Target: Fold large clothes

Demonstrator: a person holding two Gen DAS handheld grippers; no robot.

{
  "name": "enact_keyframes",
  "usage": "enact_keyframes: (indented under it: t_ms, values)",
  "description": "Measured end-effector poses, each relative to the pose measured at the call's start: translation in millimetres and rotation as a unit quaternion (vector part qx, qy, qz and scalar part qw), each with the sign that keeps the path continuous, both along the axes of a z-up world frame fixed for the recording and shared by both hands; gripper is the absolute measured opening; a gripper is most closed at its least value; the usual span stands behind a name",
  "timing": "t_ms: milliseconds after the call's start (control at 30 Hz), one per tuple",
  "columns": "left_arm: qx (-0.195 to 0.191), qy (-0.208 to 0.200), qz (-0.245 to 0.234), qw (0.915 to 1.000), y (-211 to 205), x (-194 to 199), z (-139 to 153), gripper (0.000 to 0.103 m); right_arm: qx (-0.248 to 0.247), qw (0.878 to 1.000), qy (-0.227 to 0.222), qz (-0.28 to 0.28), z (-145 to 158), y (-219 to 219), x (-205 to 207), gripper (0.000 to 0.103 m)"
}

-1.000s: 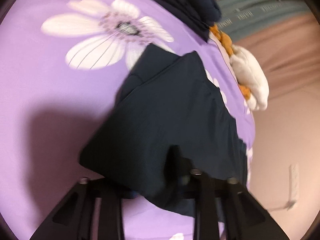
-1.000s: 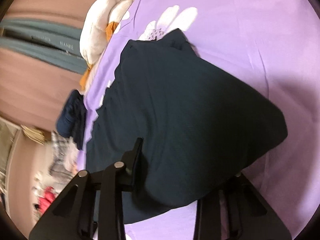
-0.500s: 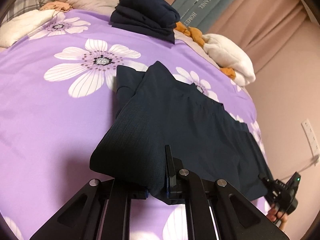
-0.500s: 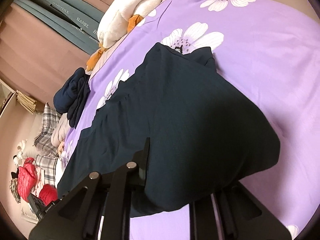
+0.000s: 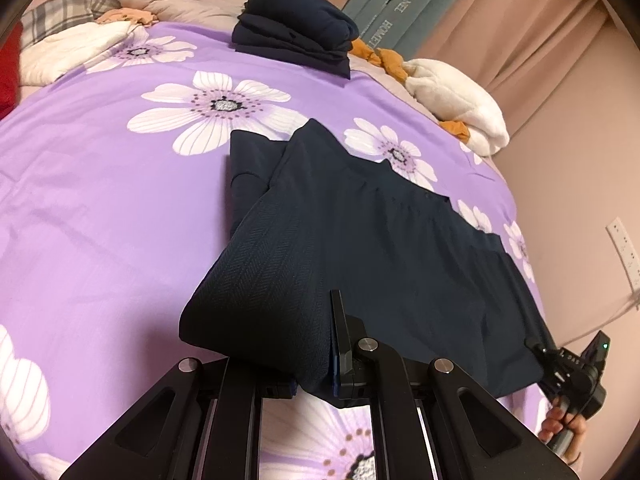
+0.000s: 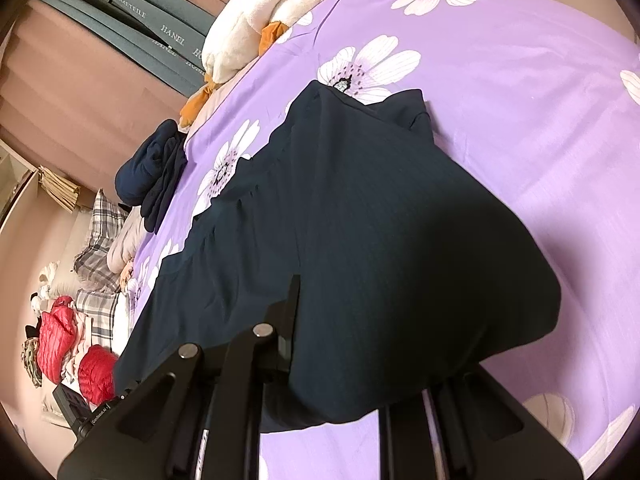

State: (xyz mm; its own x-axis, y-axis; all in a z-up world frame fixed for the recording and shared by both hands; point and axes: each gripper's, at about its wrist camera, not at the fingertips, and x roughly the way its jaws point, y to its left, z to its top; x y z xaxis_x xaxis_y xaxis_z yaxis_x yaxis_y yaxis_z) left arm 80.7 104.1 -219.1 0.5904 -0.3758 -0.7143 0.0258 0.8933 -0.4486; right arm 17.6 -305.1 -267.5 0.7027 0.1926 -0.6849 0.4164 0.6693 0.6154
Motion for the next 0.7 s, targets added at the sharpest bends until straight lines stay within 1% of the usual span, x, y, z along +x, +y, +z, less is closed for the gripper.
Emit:
enact_keyframes:
  t_ms: [67, 133, 167, 200, 233, 267, 300, 400, 467, 533, 600, 667, 700]
  values:
    - [0.001, 0.01, 0.003, 0.9999, 1.7, 1.9, -5.6, 0.007, 0.006, 1.0, 0.004, 0.0, -2.9, -0.4, 0.9, 0.016]
    - [0.0, 0.022, 0.008, 0.9997, 3.9, 3.6, -10.8, 0.007, 0.015, 1.0, 0.011, -0.006, -9.0, -3.1, 1.3, 0.023]
    - [0.002, 0.028, 0.009, 0.9996, 4.5, 5.0, -13.4, 0.009, 0.018, 1.0, 0.016, -0.009, -11.8, -4.6, 1.2, 0.024]
    - [0.012, 0.031, 0.014, 0.9994, 4.8, 6.1, -15.5, 0.018, 0.019, 1.0, 0.021, -0.015, -15.5, -6.0, 1.1, 0.028]
    - [0.019, 0.031, 0.017, 0.9992, 6.3, 3.3, -16.6, 0.023, 0.017, 0.999, 0.023, -0.017, -16.8, -6.2, -0.5, 0.03]
    - [0.033, 0.032, 0.022, 0.9987, 6.6, 2.7, -17.7, 0.032, 0.015, 0.999, 0.025, -0.02, -18.3, -6.5, -2.2, 0.033]
    - [0.042, 0.033, 0.026, 0.9982, 7.1, 1.8, -18.4, 0.04, 0.016, 0.999, 0.028, -0.025, -20.1, -7.2, -3.9, 0.037]
    - [0.076, 0.028, 0.039, 0.996, 12.0, -2.4, -17.1, 0.053, 0.015, 0.998, 0.035, -0.042, -20.3, -14.1, -12.5, 0.052]
    - [0.09, 0.02, 0.046, 0.9946, 18.1, -6.0, -15.0, 0.059, 0.008, 0.998, 0.034, -0.057, -18.1, -21.3, -20.7, 0.053]
    - [0.104, 0.013, 0.053, 0.9931, 23.6, -9.7, -12.6, 0.06, 0.011, 0.997, 0.032, -0.069, -17.2, -28.4, -28.3, 0.056]
    - [0.13, 0.005, 0.064, 0.9894, 28.7, -13.9, -8.5, 0.06, 0.008, 0.996, 0.036, -0.079, -16.9, -34.1, -33.3, 0.059]
    - [0.145, -0.002, 0.071, 0.9869, 33.2, -17.0, -4.5, 0.062, -0.009, 0.995, 0.039, -0.089, -13.8, -37.4, -38.7, 0.06]
    - [0.152, -0.007, 0.076, 0.9855, 36.1, -19.5, -1.7, 0.071, -0.02, 0.994, 0.042, -0.094, -12.2, -39.0, -41.4, 0.061]
